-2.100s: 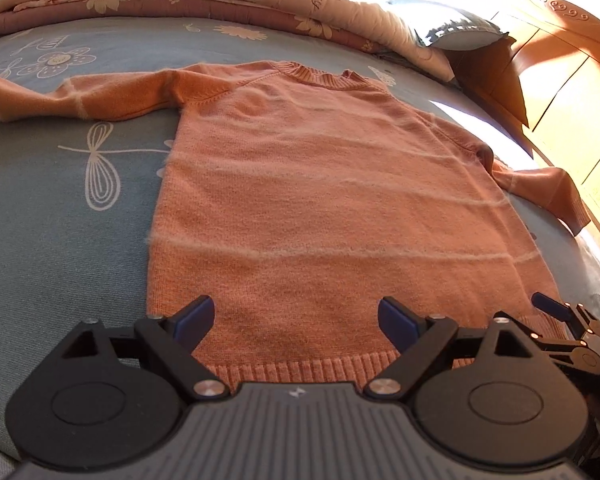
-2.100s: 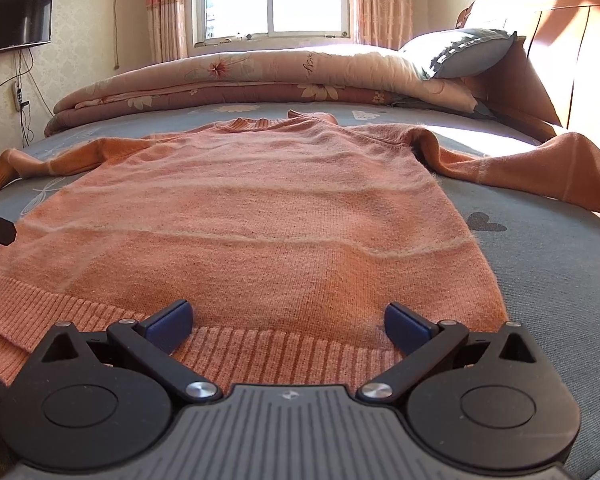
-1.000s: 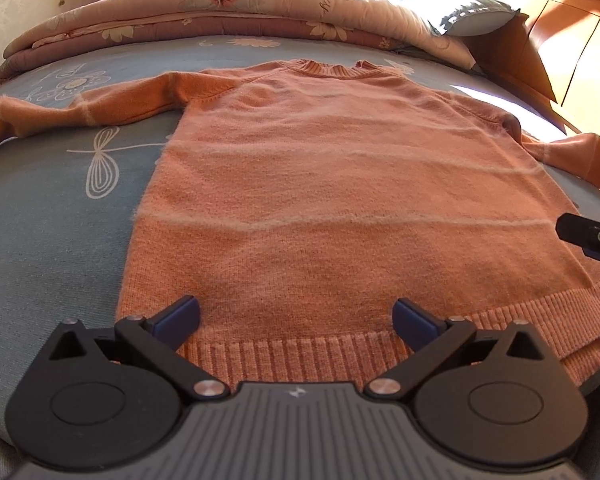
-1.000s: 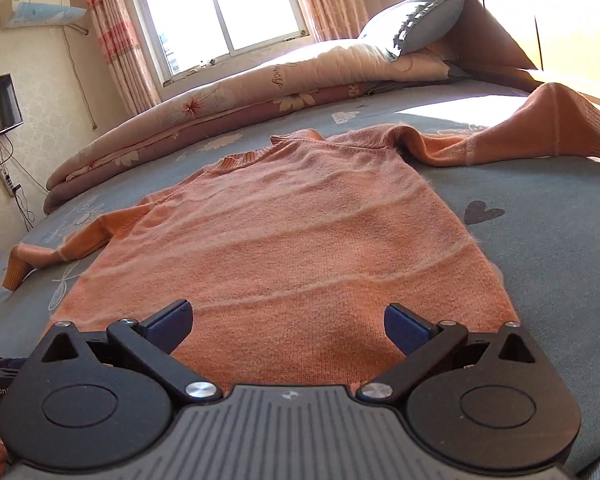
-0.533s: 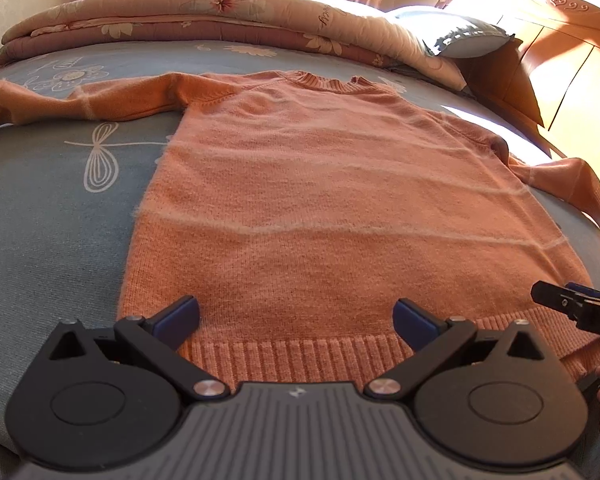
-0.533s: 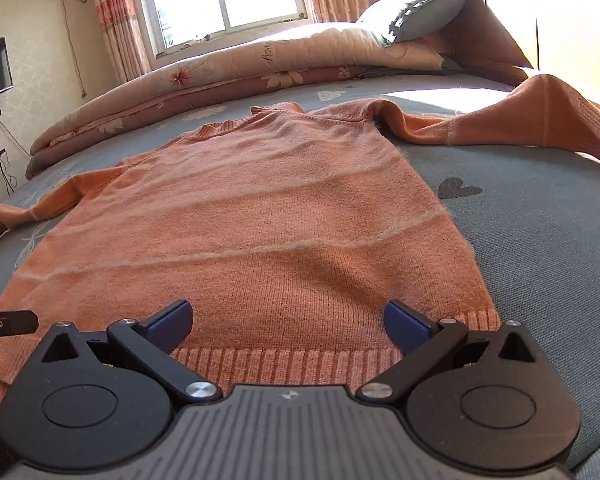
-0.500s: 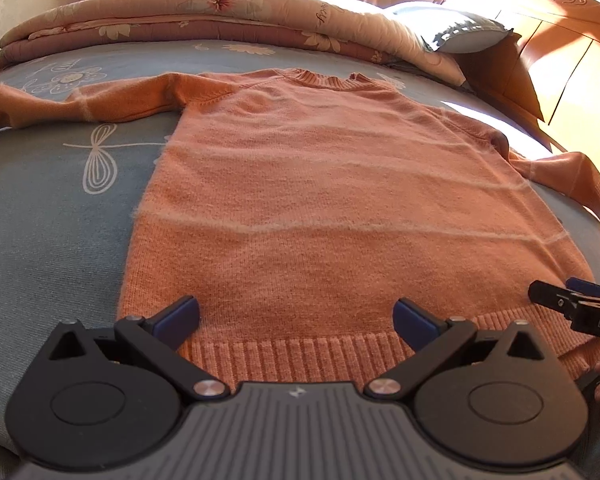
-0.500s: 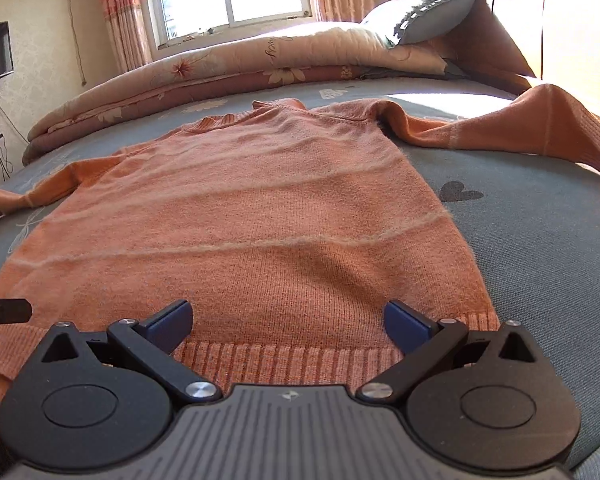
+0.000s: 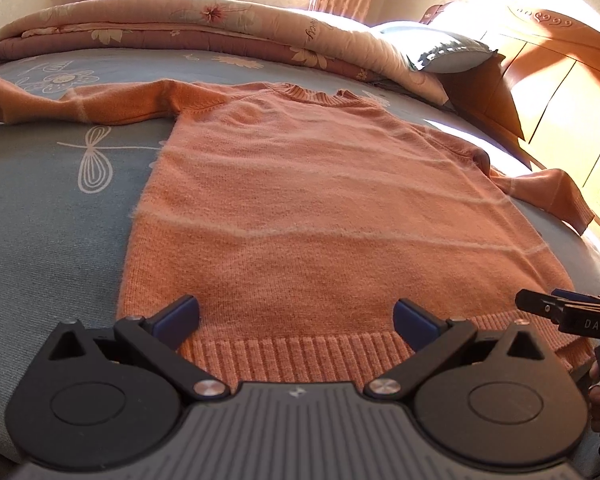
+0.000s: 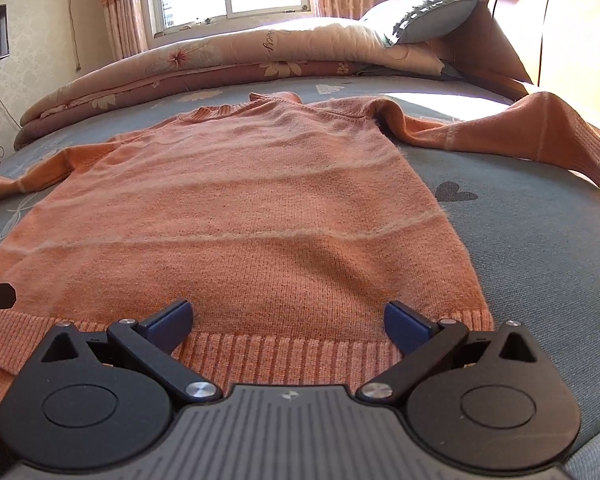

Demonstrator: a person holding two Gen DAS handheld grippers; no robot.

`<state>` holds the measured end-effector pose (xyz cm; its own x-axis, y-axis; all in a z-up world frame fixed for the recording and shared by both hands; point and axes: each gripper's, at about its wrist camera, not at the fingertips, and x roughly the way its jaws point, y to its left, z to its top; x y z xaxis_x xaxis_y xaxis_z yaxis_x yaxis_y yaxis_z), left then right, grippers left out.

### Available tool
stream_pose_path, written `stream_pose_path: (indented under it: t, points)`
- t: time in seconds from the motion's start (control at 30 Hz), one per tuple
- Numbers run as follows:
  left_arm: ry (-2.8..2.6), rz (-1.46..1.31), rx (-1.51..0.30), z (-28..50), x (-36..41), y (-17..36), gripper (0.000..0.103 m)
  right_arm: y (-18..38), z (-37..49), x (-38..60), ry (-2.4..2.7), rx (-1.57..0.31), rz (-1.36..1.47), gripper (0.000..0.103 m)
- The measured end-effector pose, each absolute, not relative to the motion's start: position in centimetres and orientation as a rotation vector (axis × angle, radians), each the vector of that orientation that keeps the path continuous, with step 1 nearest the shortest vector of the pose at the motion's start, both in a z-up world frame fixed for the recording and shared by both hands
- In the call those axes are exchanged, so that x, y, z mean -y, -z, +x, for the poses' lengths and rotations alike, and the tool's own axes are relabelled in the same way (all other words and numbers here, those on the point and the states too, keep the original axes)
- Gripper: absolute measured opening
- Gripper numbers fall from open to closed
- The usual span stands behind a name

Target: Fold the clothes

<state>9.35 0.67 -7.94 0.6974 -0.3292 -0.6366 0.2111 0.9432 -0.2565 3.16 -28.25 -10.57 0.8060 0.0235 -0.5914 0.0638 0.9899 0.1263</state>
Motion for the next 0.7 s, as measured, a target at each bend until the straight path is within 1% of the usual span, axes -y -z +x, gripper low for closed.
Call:
stream_pose_path:
  t: [0.2,0.37,0.43,0.7]
  points:
    - [0.337,-0.148,-0.739,10.6,-0.2,7.6,0.102,11.0,2.6,28.8,0.007,-0.584,0.192,0.103]
    - [0.365,-0.131,-0.737,11.7,0.2,7.3,0.102,11.5,2.6,27.5,0.033,-0.571,0.114,0.103]
    - [0.344,-0.155,-0.763,12.7,0.1,8.0,0.102,11.6,2.6,27.5,0.037,-0.565,0.107,0.103]
    - [0.293,-0.132,-0.75,11.4,-2.5,7.8,0.102,11.8,2.5,27.3,0.037,-0.553,0.091,0.103]
